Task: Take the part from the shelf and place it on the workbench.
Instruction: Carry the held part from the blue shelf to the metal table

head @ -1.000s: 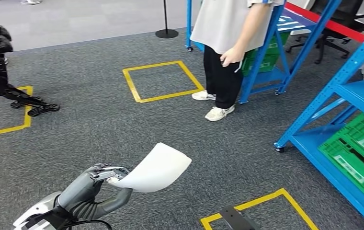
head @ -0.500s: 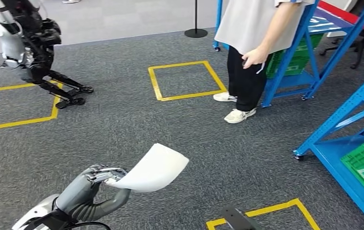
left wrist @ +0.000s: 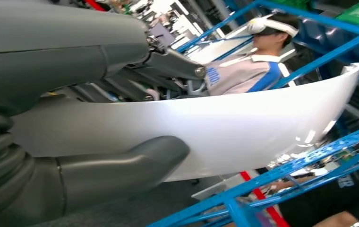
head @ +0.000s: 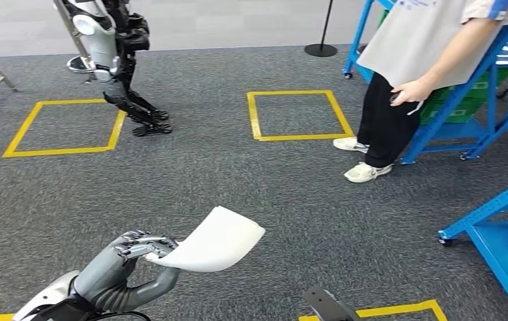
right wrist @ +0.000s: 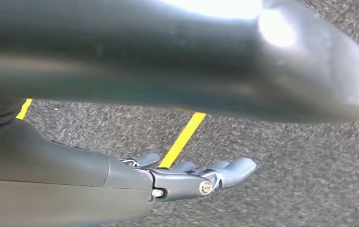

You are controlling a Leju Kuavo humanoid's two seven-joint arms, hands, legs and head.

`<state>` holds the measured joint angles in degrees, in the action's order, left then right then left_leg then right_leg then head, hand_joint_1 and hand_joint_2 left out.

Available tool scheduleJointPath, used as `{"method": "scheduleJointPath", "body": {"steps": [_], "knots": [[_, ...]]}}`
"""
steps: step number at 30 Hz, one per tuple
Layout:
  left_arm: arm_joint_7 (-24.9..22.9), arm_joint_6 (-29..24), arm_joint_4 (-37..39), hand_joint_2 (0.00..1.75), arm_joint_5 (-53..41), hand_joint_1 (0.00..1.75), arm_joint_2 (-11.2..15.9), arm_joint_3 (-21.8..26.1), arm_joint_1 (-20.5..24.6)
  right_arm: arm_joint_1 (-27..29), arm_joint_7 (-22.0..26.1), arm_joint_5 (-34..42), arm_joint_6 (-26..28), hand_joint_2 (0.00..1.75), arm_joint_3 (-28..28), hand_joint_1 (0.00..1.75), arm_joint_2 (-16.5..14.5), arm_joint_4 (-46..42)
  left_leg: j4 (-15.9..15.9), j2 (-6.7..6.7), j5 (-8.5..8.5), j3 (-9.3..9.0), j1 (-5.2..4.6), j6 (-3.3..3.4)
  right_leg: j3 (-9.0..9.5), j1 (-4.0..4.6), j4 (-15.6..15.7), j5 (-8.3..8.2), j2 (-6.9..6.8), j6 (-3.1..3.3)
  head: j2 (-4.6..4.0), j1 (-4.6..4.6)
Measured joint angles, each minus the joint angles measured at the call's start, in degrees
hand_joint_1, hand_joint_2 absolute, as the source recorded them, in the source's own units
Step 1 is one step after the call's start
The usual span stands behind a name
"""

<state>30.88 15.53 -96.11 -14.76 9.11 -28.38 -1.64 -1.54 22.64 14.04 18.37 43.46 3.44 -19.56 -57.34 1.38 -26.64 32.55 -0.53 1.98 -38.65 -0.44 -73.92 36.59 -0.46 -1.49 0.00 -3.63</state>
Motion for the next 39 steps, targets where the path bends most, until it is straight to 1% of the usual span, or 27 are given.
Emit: {"method": "scheduleJointPath", "body": {"steps": [1,2,3,5,7,9,11,13,15,16,17,18,20,21,22,24,25,27,28,29,30,31,32,33,35,37,39], "knots": [[0.0,0.0,0.0,1.75,0.0,1.75,0.0,0.0,0.0,0.1,0.0,0.0,0.0,0.0,0.0,0.0,0.0,0.0,-0.1,0.69,-0.04,0.01,0.02,-0.04,-0.41,-0.03,-0.2,-0.71,0.06,-0.04,0.01,0.0],[0.0,0.1,0.0,1.75,0.0,1.75,0.0,0.0,0.0,0.1,0.0,0.0,0.1,0.0,0.0,0.0,0.0,0.0,-0.3,1.38,-0.1,0.0,0.08,-0.13,0.34,-0.08,1.9,-2.5,0.16,-0.06,0.01,0.0],[0.0,0.1,0.0,1.75,0.0,1.75,0.0,0.0,0.0,0.1,0.0,0.1,0.1,0.0,0.0,0.0,0.0,0.0,-0.5,2.03,-0.22,-0.01,0.17,-0.3,2.02,-0.2,5.7,-4.83,0.57,-0.1,0.01,0.0],[0.0,0.1,0.0,1.75,0.0,1.75,0.0,0.0,0.1,0.0,0.0,0.1,0.1,0.0,0.0,0.0,0.0,0.0,-1.0,3.15,-0.49,0.16,0.21,-0.89,5.11,-0.35,12.5,-7.71,2.23,-0.07,0.01,0.0],[0.0,0.2,-0.1,1.75,-0.1,1.75,0.0,0.0,0.1,-0.1,0.0,0.1,0.1,0.0,0.0,0.0,0.0,0.0,-1.1,3.93,-0.54,0.44,0.19,-1.63,5.94,-0.23,14.6,-8.01,2.98,0.46,0.01,0.01],[0.0,0.2,-0.1,1.75,-0.1,1.75,0.0,-0.1,0.1,-0.2,0.0,0.2,0.1,0.0,0.0,0.0,0.0,0.0,-1.0,4.28,-0.48,0.55,0.28,-2.34,5.98,-0.12,14.8,-8.26,2.15,1.35,0.01,0.01],[0.0,0.3,-0.2,1.75,-0.1,1.75,0.0,-0.1,0.2,-0.3,0.0,0.1,0.1,0.0,0.0,0.0,0.0,0.0,-3.0,2.53,-1.82,1.38,0.24,-2.92,6.14,-0.19,15.2,-8.43,1.3,2.07,0.01,-0.05],[0.0,0.3,-0.2,1.75,-0.1,1.75,0.0,-0.1,0.5,-0.2,0.0,0.1,0.1,0.0,0.0,0.0,0.0,0.0,-9.4,0.06,-5.27,4.37,0.26,-3.35,6.22,-0.12,15.3,-8.38,0.22,2.49,0.02,-0.11],[0.0,0.3,-0.1,1.75,-0.1,1.75,0.0,-0.2,0.5,0.0,0.0,0.1,0.1,0.0,0.0,0.0,0.0,0.0,-16.2,-0.72,-7.91,7.79,0.41,-3.59,6.22,0.05,15.3,-8.24,-1.05,2.67,0.01,-0.11],[0.0,0.3,-0.1,1.75,-0.1,1.75,0.1,-0.2,0.5,0.0,0.0,0.1,0.1,0.0,0.0,0.0,0.0,0.0,-17.3,-0.83,-7.74,8.35,0.44,-3.57,6.25,0.12,15.3,-8.17,-1.66,2.71,0.01,-0.11],[0.0,0.3,0.0,1.75,-0.1,1.75,0.1,-0.2,0.5,0.0,0.0,0.1,0.1,0.0,0.0,0.0,0.0,0.0,-16.0,-0.98,-6.51,7.74,0.44,-3.47,6.33,0.17,15.3,-8.1,-2.2,2.71,0.01,-0.11],[0.0,0.3,0.0,1.75,-0.1,1.75,0.1,-0.3,0.5,0.0,0.0,0.1,0.1,0.0,0.0,0.0,0.0,0.0,-12.6,-1.36,-4.51,5.99,0.38,-3.26,6.48,0.21,15.3,-8.02,-2.72,2.65,0.02,-0.11],[0.0,0.3,-0.1,1.75,-0.1,1.75,0.1,-0.3,0.6,0.0,0.0,0.1,0.1,0.0,0.0,0.0,0.0,0.0,-4.6,-3.37,-1.39,1.97,-0.04,-2.61,6.81,0.34,15.2,-7.77,-3.6,2.34,0.01,-0.1],[0.0,0.3,-0.1,1.75,-0.1,1.75,0.1,-0.3,0.6,0.0,0.0,0.1,0.1,0.0,0.0,0.0,0.0,0.0,-2.1,-4.11,-0.72,0.78,-0.28,-2.25,6.92,0.42,15.2,-7.64,-4.01,2.09,0.01,-0.1],[0.0,0.3,-0.2,1.75,-0.1,1.75,0.1,-0.3,0.7,0.0,0.0,0.1,0.1,0.0,0.0,0.0,0.0,0.0,-1.1,-4.45,-0.7,0.4,-0.5,-1.91,7.01,0.46,15.2,-7.53,-4.42,1.81,0.01,-0.09],[0.0,0.3,-0.2,1.75,-0.1,1.75,0.1,-0.3,0.6,-0.1,0.0,0.1,0.1,0.0,0.0,0.0,0.0,0.0,-0.7,-3.35,-0.54,0.41,-0.56,-1.22,7.24,0.43,15.4,-7.36,-5.28,1.18,0.01,-0.09],[0.0,0.3,-0.3,1.75,-0.1,1.75,0.1,-0.4,0.6,-0.1,0.1,0.2,0.1,0.0,0.0,0.0,0.0,0.0,-0.4,-2.78,-0.33,0.24,-0.44,-0.88,7.29,0.36,15.1,-7.06,-4.95,0.84,0.01,-0.08],[0.0,0.3,-0.4,1.75,-0.1,1.75,0.1,-0.4,0.7,-0.1,0.1,0.2,0.1,0.0,0.1,0.0,0.0,0.0,0.1,-1.75,0.11,-0.14,-0.04,-0.32,5.93,0.23,11.6,-4.96,-2.7,0.24,0.01,-0.02],[0.0,0.3,-0.5,1.75,-0.1,1.75,0.0,-0.5,0.8,-0.1,0.1,0.2,0.1,0.0,0.1,0.0,0.0,0.0,0.1,-1.28,0.14,-0.15,0.03,-0.19,4.33,0.12,8.3,-3.27,-1.26,0.05,0.01,0.02],[0.0,0.3,-0.4,1.75,-0.1,1.75,0.0,-0.5,0.8,0.1,0.1,0.2,0.1,0.0,0.1,0.0,0.0,0.0,0.1,-0.74,0.14,-0.11,0.07,-0.11,2.29,0.07,4.4,-1.58,-0.45,-0.08,0.02,0.05],[0.0,0.3,-0.4,1.75,-0.1,1.75,0.0,-0.6,0.7,0.3,0.0,0.2,0.1,0.0,0.1,0.0,0.0,0.0,0.0,-0.11,0.12,-0.08,0.07,-0.07,0.48,0.04,1.1,-0.58,-0.13,-0.18,0.02,0.06],[0.0,0.3,-0.4,1.75,-0.1,1.75,0.0,-0.6,0.7,0.4,0.0,0.3,0.1,0.0,0.1,0.0,0.0,0.0,0.0,0.54,0.09,-0.06,0.08,-0.07,-0.6,0.02,-0.4,-0.64,-0.03,-0.23,0.01,0.05],[0.0,0.3,-0.3,1.75,-0.2,1.75,0.0,-0.6,0.7,0.5,0.0,0.3,0.1,0.0,0.1,0.0,0.0,0.0,-0.1,1.19,0.06,-0.06,0.1,-0.11,-0.64,-0.01,0.2,-1.81,0.03,-0.24,0.01,0.05],[0.0,0.3,-0.3,1.75,-0.2,1.75,0.0,-0.6,0.7,0.5,0.1,0.4,0.1,0.0,0.1,0.0,0.0,0.0,-0.2,1.81,0.01,-0.08,0.16,-0.2,0.45,-0.06,3.0,-3.85,0.22,-0.23,0.01,0.05],[0.0,0.3,-0.3,1.75,-0.2,1.75,0.0,-0.6,0.7,0.6,0.2,0.6,0.1,0.0,0.1,0.0,0.0,0.0,-0.7,2.96,-0.25,0.01,0.21,-0.63,3.91,-0.19,10.8,-7.59,1.72,-0.17,0.01,0.05],[0.0,0.3,-0.3,1.75,-0.3,1.75,0.0,-0.6,0.7,0.6,0.2,0.8,0.2,0.0,0.1,0.0,0.0,0.0,-0.9,3.84,-0.43,0.29,0.16,-1.27,5.66,-0.21,14.8,-8.74,2.69,0.23,0.01,0.04],[0.0,0.4,-0.3,1.75,-0.3,1.75,0.0,-0.6,0.6,0.6,0.2,1.0,0.4,0.0,0.1,0.0,0.0,0.0,-0.8,4.5,-0.4,0.49,0.2,-1.99,5.67,-0.11,15.0,-8.74,2.03,0.99,0.01,0.04]]}}
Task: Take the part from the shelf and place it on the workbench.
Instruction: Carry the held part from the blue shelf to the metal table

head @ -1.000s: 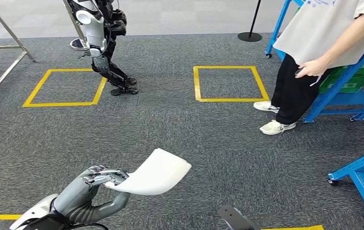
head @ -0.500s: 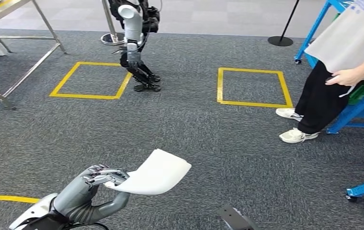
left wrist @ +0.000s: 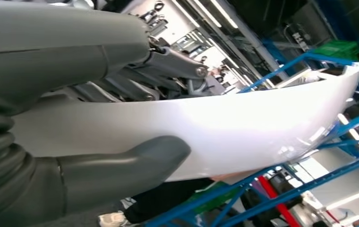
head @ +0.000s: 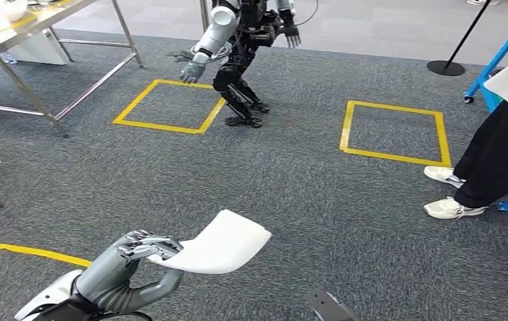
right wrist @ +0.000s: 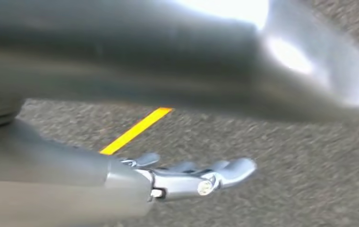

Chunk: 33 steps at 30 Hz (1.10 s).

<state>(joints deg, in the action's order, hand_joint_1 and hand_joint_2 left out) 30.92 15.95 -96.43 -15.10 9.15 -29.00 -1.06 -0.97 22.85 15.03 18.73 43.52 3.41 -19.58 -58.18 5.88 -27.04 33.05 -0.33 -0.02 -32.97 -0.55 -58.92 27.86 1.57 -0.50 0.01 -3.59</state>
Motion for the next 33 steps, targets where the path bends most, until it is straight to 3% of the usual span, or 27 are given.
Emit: {"method": "scheduleJointPath", "body": {"steps": [1,3,5,7,8,9,10,12,14,16,18,20,21,22,23,24,25,27,29,31,33], "knots": [[0.0,0.1,0.0,1.75,0.0,1.75,0.0,0.0,-0.1,0.0,0.0,0.1,0.1,0.0,0.0,0.0,0.0,0.0,-0.2,-0.22,-0.15,0.09,0.03,-0.31,0.07,-0.01,0.1,-0.09,-0.4,0.37,0.0,0.0],[0.0,0.2,0.0,1.75,-0.1,1.75,0.0,-0.1,0.0,0.0,0.1,0.4,0.5,0.0,0.0,0.0,0.0,0.0,-3.2,-2.19,-2.07,1.42,0.01,-0.89,0.23,-0.12,0.4,-0.22,-1.33,1.05,0.0,-0.12],[0.0,0.2,0.1,1.75,-0.1,1.75,0.0,-0.1,0.1,0.2,0.2,0.6,0.6,0.0,0.0,0.0,-0.1,0.0,-10.4,-4.54,-5.83,4.8,0.06,-1.33,0.28,-0.02,0.5,-0.13,-2.39,1.41,0.0,-0.23],[0.0,0.3,0.2,1.75,-0.2,1.75,0.0,-0.2,0.1,0.4,0.3,0.7,0.7,0.0,0.0,0.0,-0.1,0.0,-16.1,-5.24,-7.78,7.64,0.21,-1.52,0.28,0.11,0.5,-0.02,-3.58,1.53,0.0,-0.23],[0.0,0.3,0.3,1.75,-0.2,1.75,0.0,-0.2,0.0,0.4,0.3,0.7,0.7,0.0,0.0,0.0,-0.1,0.0,-16.1,-5.38,-7.13,7.62,0.25,-1.51,0.32,0.15,0.4,0.05,-4.13,1.53,0.0,-0.23],[0.0,0.3,0.3,1.75,-0.2,1.75,0.1,-0.2,0.0,0.4,0.3,0.7,0.7,0.0,0.0,0.0,-0.1,0.0,-13.8,-5.62,-5.51,6.41,0.26,-1.42,0.43,0.17,0.4,0.14,-4.66,1.49,0.01,-0.23],[0.0,0.3,0.3,1.75,-0.2,1.75,0.1,-0.2,0.0,0.4,0.3,0.7,0.7,0.0,0.0,0.0,-0.1,0.0,-9.7,-6.31,-3.41,4.25,0.21,-1.24,0.6,0.19,0.4,0.25,-5.15,1.39,0.01,-0.23],[0.0,0.3,0.3,1.75,-0.2,1.75,0.0,-0.2,0.1,0.3,0.3,0.7,0.7,0.0,0.0,0.0,-0.2,0.0,-2.3,-8.47,-0.85,0.45,-0.16,-0.59,0.95,0.36,0.4,0.5,-5.97,1.0,0.0,-0.22],[0.0,0.4,0.2,1.75,-0.2,1.75,0.0,-0.2,0.1,0.3,0.2,0.7,0.7,0.0,0.0,0.0,-0.2,0.0,0.0,-9.19,-0.63,-0.48,-0.53,0.08,1.2,0.43,0.5,0.68,-6.75,0.41,0.0,-0.21],[0.0,0.4,0.0,1.75,-0.4,1.75,0.0,-0.2,-0.1,0.2,0.2,0.7,0.8,0.0,0.0,0.0,-0.3,0.0,0.4,-7.95,-0.34,-0.53,-0.44,0.73,1.53,0.3,0.5,0.87,-7.36,-0.29,0.0,-0.21],[0.0,0.4,-0.4,1.75,-0.6,1.75,-0.2,-0.2,-0.2,0.0,0.2,0.7,0.8,0.0,0.0,0.0,-0.3,0.0,0.8,-6.86,0.09,-0.91,-0.09,1.38,0.91,0.17,-1.6,2.36,-5.69,-0.93,0.0,-0.18],[0.0,0.4,-0.6,1.75,-0.6,1.75,-0.5,-0.3,-0.2,0.1,0.2,0.7,0.9,0.0,0.0,0.0,-0.3,0.0,0.9,-5.78,0.29,-1.01,0.15,1.76,-2.19,0.01,-8.2,5.76,-3.03,-1.36,0.0,-0.11],[0.0,0.4,-0.6,1.75,-0.6,1.75,-0.6,-0.3,-0.3,0.2,0.1,0.7,0.9,0.0,0.0,0.0,-0.3,0.0,0.9,-5.17,0.31,-0.95,0.17,1.86,-4.2,-0.04,-12.0,7.27,-2.38,-1.5,0.01,-0.09],[0.0,0.4,-0.6,1.75,-0.6,1.75,-0.6,-0.3,-0.4,0.3,0.1,0.7,0.9,0.0,0.0,0.0,-0.3,0.0,0.8,-4.51,0.3,-0.91,0.16,1.89,-5.76,-0.07,-14.7,7.92,-2.11,-1.6,0.0,-0.08],[0.0,0.4,-0.6,1.75,-0.6,1.75,-0.6,-0.3,-0.4,0.3,0.0,0.7,1.0,0.0,0.0,0.0,-0.3,0.0,0.8,-3.84,0.29,-0.89,0.17,1.88,-6.42,-0.09,-15.4,7.43,-2.03,-1.64,0.0,-0.08],[0.0,0.4,-0.6,1.75,-0.7,1.75,-0.6,-0.3,-0.5,0.3,0.0,0.7,1.0,0.0,0.0,0.0,-0.3,0.0,0.6,-3.18,0.25,-0.89,0.2,1.81,-5.88,-0.13,-13.7,5.81,-1.92,-1.64,0.0,-0.08],[0.0,0.4,-0.6,1.75,-0.7,1.75,-0.7,-0.3,-0.5,0.3,0.0,0.7,1.1,0.0,0.0,0.0,-0.3,0.0,0.5,-2.54,0.17,-0.9,0.25,1.69,-4.33,-0.23,-10.0,3.55,-1.51,-1.63,-0.01,-0.08],[-0.1,0.4,-0.6,1.75,-0.7,1.75,-0.8,-0.3,-0.5,0.3,0.0,0.7,1.2,0.0,0.0,0.0,-0.3,0.0,0.0,-1.37,-0.08,-0.72,0.24,1.17,-1.04,-0.46,-2.6,0.47,0.36,-1.54,0.0,-0.08],[-0.1,0.5,-0.7,1.75,-0.7,1.75,-0.8,-0.3,-0.6,0.2,-0.1,0.6,1.3,0.0,0.0,0.0,-0.3,0.0,-0.1,-0.51,-0.19,-0.41,0.18,0.43,0.11,-0.43,0.1,-0.01,1.29,-1.12,0.0,-0.08],[-0.2,0.5,-0.8,1.75,-0.8,1.75,-0.8,-0.3,-0.6,0.1,-0.2,0.6,1.4,0.0,0.0,0.0,-0.3,0.0,0.0,-0.05,-0.13,-0.24,0.3,-0.32,0.15,-0.28,0.3,-0.2,0.38,-0.31,0.0,-0.07],[-0.2,0.6,-0.9,1.75,-0.8,1.75,-0.8,-0.3,-0.6,-0.1,-0.2,0.5,1.4,0.0,0.0,0.0,-0.3,0.0,-1.7,-1.78,-1.27,0.53,0.3,-0.91,0.33,-0.36,0.7,-0.4,-0.57,0.49,-0.01,-0.17]]}}
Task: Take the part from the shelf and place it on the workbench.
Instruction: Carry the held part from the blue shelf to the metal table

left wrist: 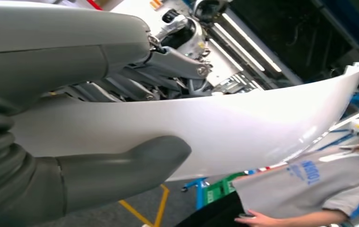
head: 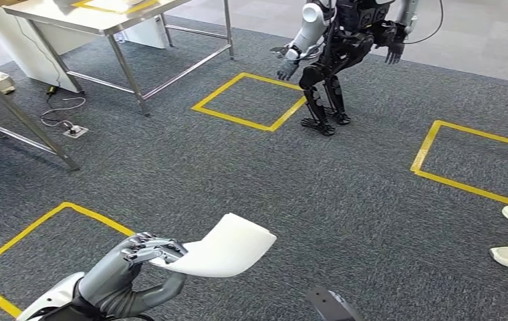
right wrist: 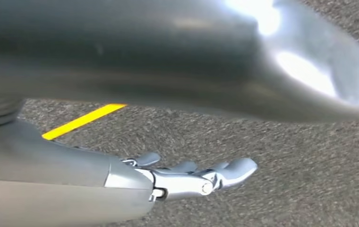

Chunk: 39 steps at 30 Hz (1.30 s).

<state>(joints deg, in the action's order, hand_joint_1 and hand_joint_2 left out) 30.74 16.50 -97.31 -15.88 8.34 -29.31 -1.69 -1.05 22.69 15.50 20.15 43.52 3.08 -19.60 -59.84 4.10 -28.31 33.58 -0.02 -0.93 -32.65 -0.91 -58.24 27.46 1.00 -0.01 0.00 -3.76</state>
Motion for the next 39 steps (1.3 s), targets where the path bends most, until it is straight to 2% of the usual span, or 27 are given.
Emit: {"method": "scheduleJointPath", "body": {"steps": [2,4,5,6,7,9,11,13,14,16,18,19,20,21,22,24,26,28,29,31,33,34,35,36,37,38,39], "knots": [[-0.1,0.0,-0.1,1.75,0.0,1.75,0.0,0.0,0.1,0.0,0.0,-0.2,0.0,0.0,0.0,0.0,0.0,0.0,-5.9,-2.57,-3.36,2.78,0.0,-0.43,0.1,-0.01,0.2,-0.02,-1.11,0.42,0.01,-0.13],[-0.3,0.0,0.0,1.75,-0.1,1.75,0.0,0.0,0.0,0.2,0.0,-0.2,-0.1,0.0,0.0,0.0,0.0,0.0,-12.8,-3.38,-6.22,6.15,0.13,-0.75,0.07,0.06,0.2,0.05,-2.37,0.51,0.02,-0.15],[-0.4,0.0,0.0,1.75,-0.1,1.75,0.0,0.0,0.0,0.1,0.0,-0.2,-0.1,0.0,0.0,0.0,0.0,0.0,-14.0,-3.47,-6.19,6.78,0.17,-0.8,0.07,0.08,0.2,0.1,-2.99,0.51,0.02,-0.15],[-0.4,0.0,0.0,1.75,-0.1,1.75,0.0,0.0,0.0,0.1,0.0,-0.3,-0.1,0.0,0.0,0.0,0.0,0.0,-13.1,-3.61,-5.09,6.3,0.19,-0.79,0.13,0.09,0.2,0.16,-3.57,0.46,0.01,-0.15],[-0.5,0.0,0.0,1.75,-0.1,1.75,0.0,0.0,0.0,0.0,0.0,-0.3,-0.1,0.0,0.0,0.0,0.0,0.0,-10.2,-3.97,-3.25,4.75,0.2,-0.7,0.25,0.09,0.2,0.24,-4.1,0.37,0.02,-0.15],[-0.6,-0.2,0.0,1.75,-0.2,1.75,0.0,0.0,0.0,-0.1,0.0,-0.4,-0.2,0.0,0.0,0.0,0.0,0.0,-2.4,-5.87,-0.07,0.7,-0.01,-0.24,0.55,0.25,0.1,0.49,-4.99,-0.01,0.01,-0.15],[-0.7,-0.4,0.0,1.75,-0.3,1.75,0.0,0.0,0.1,-0.2,-0.1,-0.4,-0.4,0.0,0.0,0.0,0.0,0.0,1.4,-6.94,0.78,-1.07,-0.3,0.49,0.75,0.5,0.0,0.69,-5.76,-0.6,0.01,-0.09],[-0.7,-0.4,-0.1,1.75,-0.4,1.75,0.0,0.0,0.0,-0.3,-0.1,-0.4,-0.6,0.0,0.0,0.0,0.0,0.0,1.7,-5.98,0.79,-0.98,-0.44,1.28,0.96,0.51,0.1,0.82,-6.57,-1.3,0.0,-0.04],[-0.7,-0.4,-0.2,1.75,-0.4,1.75,0.0,0.0,0.0,-0.4,-0.1,-0.5,-0.6,0.0,0.0,0.0,0.0,0.0,1.8,-5.48,0.92,-1.05,-0.38,1.63,1.02,0.4,-0.1,1.05,-6.29,-1.69,0.0,-0.04],[-0.7,-0.5,-0.3,1.75,-0.5,1.75,-0.1,0.0,0.1,-0.6,-0.1,-0.5,-0.7,0.0,0.0,0.0,0.0,0.0,2.1,-4.57,1.27,-1.28,-0.1,2.33,-0.24,0.18,-3.3,3.11,-4.07,-2.37,0.01,0.01],[-0.7,-0.5,-0.4,1.75,-0.5,1.75,-0.2,0.0,0.1,-0.6,-0.1,-0.6,-0.7,0.0,0.0,0.0,0.0,0.0,2.1,-3.6,1.39,-1.19,0.0,2.68,-3.83,0.09,-10.7,6.75,-1.83,-2.71,0.01,0.08],[-0.7,-0.5,-0.4,1.75,-0.5,1.75,-0.2,0.0,0.1,-0.5,-0.1,-0.6,-0.7,0.0,0.0,0.0,0.0,0.0,2.1,-3.02,1.39,-1.16,-0.04,2.74,-5.72,0.09,-14.3,8.03,-1.52,-2.78,0.01,0.1],[-0.7,-0.5,-0.3,1.75,-0.5,1.75,-0.2,0.0,0.0,-0.4,-0.1,-0.6,-0.7,0.0,0.0,0.0,0.1,0.0,2.0,-2.39,1.39,-1.15,-0.07,2.75,-6.87,0.11,-16.2,8.18,-1.45,-2.76,0.01,0.1],[-0.7,-0.5,-0.3,1.75,-0.5,1.75,-0.2,0.0,0.0,-0.3,-0.1,-0.6,-0.8,0.0,0.0,0.0,0.1,0.0,2.0,-1.73,1.38,-1.17,-0.08,2.74,-6.96,0.12,-15.8,7.15,-1.39,-2.68,0.01,0.11],[-0.8,-0.5,-0.3,1.75,-0.6,1.75,-0.2,0.0,0.0,-0.3,-0.2,-0.6,-0.8,0.0,0.0,0.0,0.1,0.0,1.9,-1.09,1.36,-1.21,-0.08,2.7,-5.88,0.11,-13.1,5.16,-1.17,-2.53,0.01,0.11],[-1.0,-0.6,-0.3,1.75,-0.6,1.75,-0.2,0.0,0.1,-0.4,-0.2,-0.7,-0.9,0.0,0.0,0.0,0.1,0.0,1.7,0.1,1.26,-1.17,-0.11,2.45,-2.24,0.09,-4.9,1.22,0.4,-2.16,0.01,0.1],[-1.2,-0.9,-0.3,1.75,-0.5,1.75,-0.3,0.0,0.2,-0.5,-0.5,-0.8,-0.9,0.0,0.0,0.0,0.1,0.0,1.5,1.02,1.16,-0.92,-0.16,1.87,-0.29,0.18,-0.4,-0.03,1.52,-1.74,0.02,0.1],[-1.2,-1.4,-0.3,1.75,-0.4,1.75,-0.3,0.0,0.2,-0.8,-0.8,-1.1,-1.0,0.0,0.1,0.0,0.1,0.0,1.7,1.73,1.2,-0.69,-0.12,1.09,-0.2,0.29,0.0,0.03,0.94,-1.16,0.01,0.11],[-1.2,-1.6,-0.3,1.75,-0.3,1.75,-0.2,0.0,0.2,-0.9,-1.0,-1.2,-1.0,0.0,0.1,0.0,0.1,0.0,1.6,1.41,1.11,-0.61,-0.06,0.75,-0.12,0.24,0.1,-0.09,0.51,-0.79,0.01,0.11],[-1.1,-2.1,-0.2,1.75,-0.1,1.75,-0.2,0.0,0.1,-1.2,-1.2,-1.7,-1.0,0.0,0.1,0.0,0.2,-0.1,-0.9,-0.69,-0.58,0.52,-0.06,0.17,0.08,0.03,0.5,-0.27,-0.43,-0.03,0.0,0.08],[-1.1,-2.3,-0.2,1.75,0.0,1.75,-0.2,0.0,0.0,-1.1,-1.8,-2.2,-1.0,0.0,0.2,0.0,0.2,-0.1,-7.7,-2.93,-4.27,3.75,0.1,-0.28,0.18,0.04,0.6,-0.18,-1.53,0.38,0.01,0.03],[-1.1,-2.4,-0.2,1.75,0.0,1.75,-0.2,0.0,-0.1,-1.1,-2.1,-2.5,-1.0,0.0,0.3,0.0,0.3,-0.1,-11.5,-3.29,-5.86,5.62,0.21,-0.5,0.18,0.06,0.6,-0.11,-2.17,0.43,0.01,0.03],[-1.1,-2.4,-0.2,1.75,0.0,1.75,-0.2,0.1,-0.3,-1.0,-2.4,-2.7,-1.1,0.0,0.4,0.0,0.4,-0.1,-14.0,-3.44,-6.53,6.88,0.31,-0.67,0.21,0.07,0.6,-0.03,-2.81,0.43,0.01,0.03],[-1.1,-2.4,-0.2,1.75,0.0,1.75,-0.2,0.1,-0.5,-1.1,-2.7,-3.0,-1.2,0.0,0.5,0.0,0.5,-0.1,-14.5,-3.55,-6.09,7.15,0.41,-0.79,0.26,0.06,0.6,0.05,-3.39,0.37,0.01,0.02],[-1.1,-2.4,-0.2,1.75,-0.1,1.75,-0.2,0.1,-0.6,-1.1,-2.9,-3.2,-1.3,0.0,0.6,0.0,0.5,-0.2,-12.7,-3.79,-4.62,6.24,0.48,-0.84,0.39,0.05,0.5,0.16,-3.94,0.26,0.01,0.02],[-1.1,-2.4,-0.2,1.75,-0.1,1.75,-0.2,0.1,-0.7,-1.2,-3.0,-3.3,-1.4,0.0,0.7,0.0,0.6,-0.4,-9.0,-4.42,-2.55,4.31,0.53,-0.82,0.59,0.04,0.5,0.3,-4.44,0.08,0.01,0.03],[-1.1,-2.4,-0.2,1.75,-0.1,1.75,-0.2,0.2,-0.7,-1.2,-3.1,-3.4,-1.5,0.0,0.7,0.0,0.6,-0.5,-4.8,-5.71,-0.91,2.2,0.48,-0.66,0.8,0.15,0.4,0.49,-4.9,-0.17,0.01,0.03]]}}
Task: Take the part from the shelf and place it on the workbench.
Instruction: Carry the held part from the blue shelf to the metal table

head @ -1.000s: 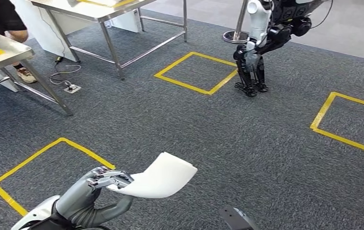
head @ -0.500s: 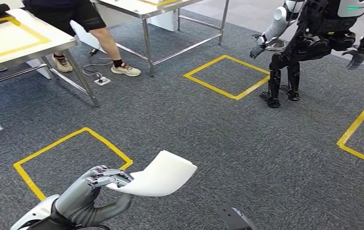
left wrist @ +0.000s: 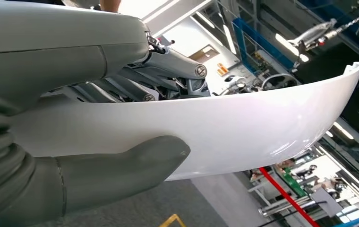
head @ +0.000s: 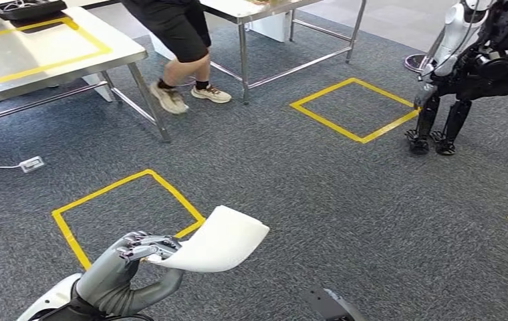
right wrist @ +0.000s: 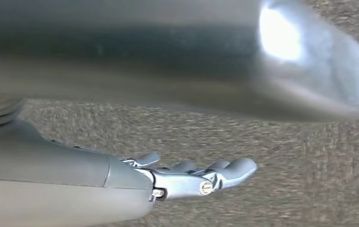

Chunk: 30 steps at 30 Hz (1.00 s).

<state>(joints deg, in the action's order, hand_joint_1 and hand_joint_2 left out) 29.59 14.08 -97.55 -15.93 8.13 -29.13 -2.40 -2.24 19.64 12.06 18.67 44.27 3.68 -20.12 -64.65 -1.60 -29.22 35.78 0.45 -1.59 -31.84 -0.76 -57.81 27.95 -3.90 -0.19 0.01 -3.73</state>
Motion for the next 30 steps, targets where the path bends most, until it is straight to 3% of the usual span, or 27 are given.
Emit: {"method": "scheduleJointPath", "body": {"steps": [2,3,5,6,8,10,11,12,13,16,18,20,22,23,25,26,27,28,30], "knots": [[0.0,0.0,-0.1,1.75,0.0,1.75,0.0,0.1,-0.1,-0.1,0.0,-0.2,-0.2,0.0,0.1,0.0,0.1,-0.2,5.5,-1.64,1.72,-2.67,-0.17,0.71,0.36,0.3,-0.1,0.37,-0.76,-0.61,0.0,0.07],[0.0,0.0,-0.1,1.75,0.0,1.75,0.0,0.2,-0.3,-0.1,-0.1,-0.3,-0.3,0.0,0.1,0.0,0.2,-0.2,6.2,-1.79,1.68,-2.86,-0.32,1.13,0.48,0.42,-0.1,0.48,-1.12,-0.94,0.0,0.1],[0.0,-0.1,-0.2,1.75,-0.2,1.75,-0.1,0.4,-0.6,-0.3,-0.4,-0.6,-0.4,0.0,0.2,0.0,0.3,-0.5,6.3,-0.57,1.84,-2.79,-0.36,1.93,0.75,0.3,-0.1,0.69,-1.7,-1.65,-0.01,0.14],[0.1,-0.2,-0.2,1.75,-0.3,1.75,-0.1,0.4,-0.8,-0.4,-0.6,-0.8,-0.4,0.0,0.2,0.0,0.3,-0.7,6.4,-0.06,1.96,-2.89,-0.3,2.31,0.69,0.17,-0.6,1.16,-1.14,-2.02,-0.01,0.15],[0.1,-0.4,-0.3,1.75,-0.4,1.75,-0.2,0.6,-0.9,-0.6,-1.0,-1.1,-0.4,0.0,0.3,0.0,0.3,-0.9,6.6,0.92,2.24,-3.1,-0.05,2.97,-1.13,-0.05,-4.9,3.81,1.28,-2.58,0.0,0.22],[0.1,-0.5,-0.2,1.75,-0.5,1.75,-0.3,0.7,-0.9,-0.6,-1.4,-1.3,-0.4,0.0,0.3,0.0,0.4,-1.1,6.6,2.05,2.29,-3.0,-0.08,3.28,-5.1,-0.06,-12.9,7.45,3.14,-2.75,-0.01,0.29],[0.1,-0.5,-0.1,1.75,-0.5,1.75,-0.4,0.8,-0.9,-0.6,-1.5,-1.4,-0.4,0.0,0.3,0.0,0.5,-1.1,6.5,2.7,2.29,-2.98,-0.11,3.32,-6.79,-0.04,-15.9,8.31,3.38,-2.75,-0.01,0.28],[0.1,-0.5,0.0,1.75,-0.5,1.75,-0.4,0.8,-0.9,-0.6,-1.5,-1.4,-0.4,0.0,0.3,0.0,0.5,-1.1,6.5,3.38,2.28,-2.99,-0.14,3.32,-7.6,-0.03,-17.0,8.0,3.47,-2.68,0.0,0.29],[0.1,-0.5,0.0,1.75,-0.5,1.75,-0.5,0.8,-0.9,-0.6,-1.6,-1.4,-0.4,0.0,0.3,0.0,0.6,-1.1,6.4,4.04,2.27,-3.03,-0.15,3.3,-7.23,-0.03,-15.7,6.49,3.56,-2.56,0.0,0.3],[0.1,-0.5,0.1,1.75,-0.5,1.75,-0.7,0.8,-0.8,-0.8,-1.9,-1.6,-0.5,0.0,0.3,0.0,0.7,-1.2,6.3,5.84,2.18,-3.09,-0.2,2.93,-2.12,-0.09,-3.9,0.59,5.39,-2.0,0.0,0.29],[0.1,-0.5,0.3,1.75,-0.5,1.75,-0.7,0.8,-0.7,-0.9,-1.9,-1.7,-0.5,0.0,0.3,0.0,0.7,-1.2,6.2,6.69,2.22,-2.87,-0.24,2.24,-0.67,0.07,-0.4,-0.25,6.21,-1.61,0.0,0.31],[0.2,-0.5,0.4,1.75,-0.5,1.75,-0.7,0.8,-0.7,-0.9,-2.0,-1.7,-0.5,0.0,0.3,0.0,0.7,-1.4,6.5,7.28,2.35,-2.68,-0.19,1.42,-0.7,0.17,-0.3,-0.42,5.46,-1.04,-0.01,0.34],[0.2,-0.4,0.5,1.75,-0.5,1.75,-0.7,0.9,-0.6,-1.1,-2.0,-1.7,-0.5,0.0,0.3,0.0,0.7,-1.7,5.2,6.17,1.42,-2.08,-0.26,0.84,-0.56,-0.04,0.1,-0.67,4.68,-0.26,-0.01,0.29],[0.3,-0.4,0.5,1.75,-0.5,1.75,-0.7,0.9,-0.5,-1.1,-2.0,-1.7,-0.5,0.0,0.3,0.0,0.7,-1.8,3.0,5.02,0.0,-1.06,-0.31,0.62,-0.5,-0.15,0.3,-0.76,4.19,0.05,-0.01,0.25],[0.3,-0.4,0.7,1.75,-0.5,1.75,-0.7,0.9,-0.4,-1.0,-2.0,-1.7,-0.6,0.0,0.3,0.0,0.6,-1.9,-4.6,2.82,-3.97,2.47,-0.27,0.26,-0.52,-0.12,0.4,-0.7,3.13,0.38,-0.01,0.19],[0.3,-0.4,0.8,1.75,-0.5,1.75,-0.7,0.9,-0.3,-0.9,-2.1,-1.7,-0.6,0.0,0.3,0.0,0.6,-2.0,-8.1,2.4,-5.37,4.14,-0.2,0.09,-0.55,-0.09,0.3,-0.65,2.53,0.43,-0.01,0.19],[0.3,-0.4,0.9,1.75,-0.5,1.75,-0.7,0.9,-0.4,-0.8,-2.1,-1.7,-0.6,0.0,0.3,0.0,0.6,-2.0,-10.0,2.19,-5.72,5.02,-0.13,-0.02,-0.56,-0.08,0.3,-0.6,1.95,0.44,-0.01,0.19],[0.3,-0.3,1.0,1.75,-0.5,1.75,-0.7,0.9,-0.4,-0.8,-2.1,-1.7,-0.6,0.0,0.3,0.0,0.6,-2.0,-9.6,2.02,-4.9,4.74,-0.07,-0.07,-0.53,-0.08,0.2,-0.54,1.42,0.4,-0.01,0.19],[0.3,-0.3,1.1,1.75,-0.5,1.75,-0.7,0.9,-0.3,-0.9,-2.1,-1.7,-0.6,0.0,0.3,0.0,0.5,-2.0,-2.6,0.96,-1.11,0.98,0.02,-0.01,-0.3,-0.1,0.2,-0.36,0.47,0.13,-0.01,0.19]]}}
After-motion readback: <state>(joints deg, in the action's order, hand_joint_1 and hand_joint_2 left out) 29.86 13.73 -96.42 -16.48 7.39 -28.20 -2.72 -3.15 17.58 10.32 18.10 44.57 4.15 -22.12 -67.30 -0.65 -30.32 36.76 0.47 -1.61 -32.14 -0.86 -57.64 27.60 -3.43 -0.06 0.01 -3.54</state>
